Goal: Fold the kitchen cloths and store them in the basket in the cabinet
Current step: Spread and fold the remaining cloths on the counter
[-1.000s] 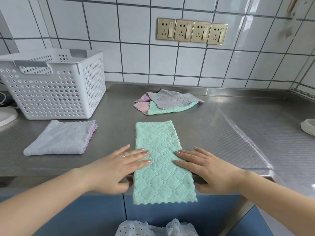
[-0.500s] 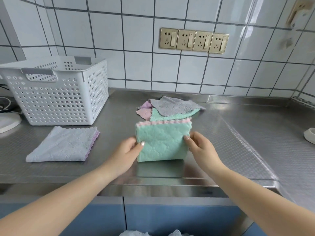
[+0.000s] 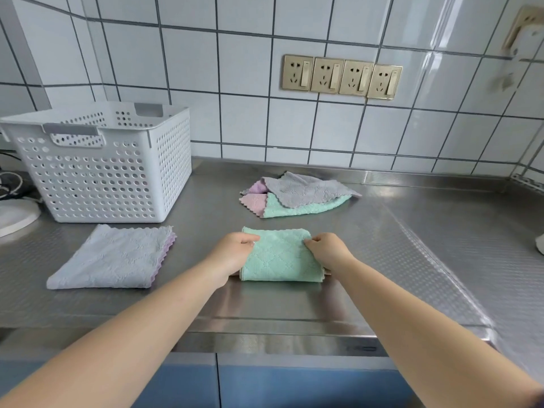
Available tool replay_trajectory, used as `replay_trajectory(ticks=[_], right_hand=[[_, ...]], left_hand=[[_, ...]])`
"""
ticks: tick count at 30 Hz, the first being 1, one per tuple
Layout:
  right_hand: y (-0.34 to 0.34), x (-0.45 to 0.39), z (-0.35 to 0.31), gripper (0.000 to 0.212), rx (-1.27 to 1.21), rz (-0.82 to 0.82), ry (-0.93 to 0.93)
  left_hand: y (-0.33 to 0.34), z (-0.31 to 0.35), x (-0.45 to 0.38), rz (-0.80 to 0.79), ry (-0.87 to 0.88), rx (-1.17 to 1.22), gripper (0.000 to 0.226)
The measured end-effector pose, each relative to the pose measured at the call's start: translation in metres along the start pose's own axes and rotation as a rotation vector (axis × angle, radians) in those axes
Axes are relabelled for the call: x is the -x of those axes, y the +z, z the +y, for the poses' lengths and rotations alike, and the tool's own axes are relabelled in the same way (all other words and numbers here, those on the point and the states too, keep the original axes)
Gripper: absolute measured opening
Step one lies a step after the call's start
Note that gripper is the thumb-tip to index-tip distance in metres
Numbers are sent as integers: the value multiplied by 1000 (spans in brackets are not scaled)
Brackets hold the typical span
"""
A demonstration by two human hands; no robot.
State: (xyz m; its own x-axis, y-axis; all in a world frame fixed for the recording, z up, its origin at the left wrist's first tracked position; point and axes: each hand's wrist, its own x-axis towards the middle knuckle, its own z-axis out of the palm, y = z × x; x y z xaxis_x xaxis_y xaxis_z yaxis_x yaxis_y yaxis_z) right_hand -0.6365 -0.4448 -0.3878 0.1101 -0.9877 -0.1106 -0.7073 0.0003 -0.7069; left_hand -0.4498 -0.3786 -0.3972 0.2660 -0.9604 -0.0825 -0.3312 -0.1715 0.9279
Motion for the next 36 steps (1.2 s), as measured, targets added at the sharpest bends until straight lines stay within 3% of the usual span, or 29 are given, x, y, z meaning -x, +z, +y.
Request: replay_trajectory(ticks=[6, 9, 11, 15, 18, 28, 33, 36], right_hand=[[-8, -4, 0, 36, -84, -59, 65], [-20, -7, -7, 33, 176, 45, -12], [-17, -7, -14, 42, 338, 104, -132], [21, 3, -27, 44, 554, -26, -359], [41, 7, -19, 44, 647, -94, -373], [32, 9, 11, 55, 591, -69, -353], [5, 13, 27, 64, 560, 51, -259], [-6, 21, 38, 60, 527, 34, -357]], left_hand=[[-3, 1, -1, -18, 16, -19, 35], [-8, 5, -4, 192, 222, -399, 40], [-4, 12, -6, 241, 367, -528, 37], [23, 18, -11, 66, 402, -805, 41], [30, 8, -14, -25, 307, -966, 48], [22, -9, -11, -79, 302, -939, 53], [-2, -14, 0, 22, 196, -952, 62], [-11, -17, 9, -16, 196, -875, 54]])
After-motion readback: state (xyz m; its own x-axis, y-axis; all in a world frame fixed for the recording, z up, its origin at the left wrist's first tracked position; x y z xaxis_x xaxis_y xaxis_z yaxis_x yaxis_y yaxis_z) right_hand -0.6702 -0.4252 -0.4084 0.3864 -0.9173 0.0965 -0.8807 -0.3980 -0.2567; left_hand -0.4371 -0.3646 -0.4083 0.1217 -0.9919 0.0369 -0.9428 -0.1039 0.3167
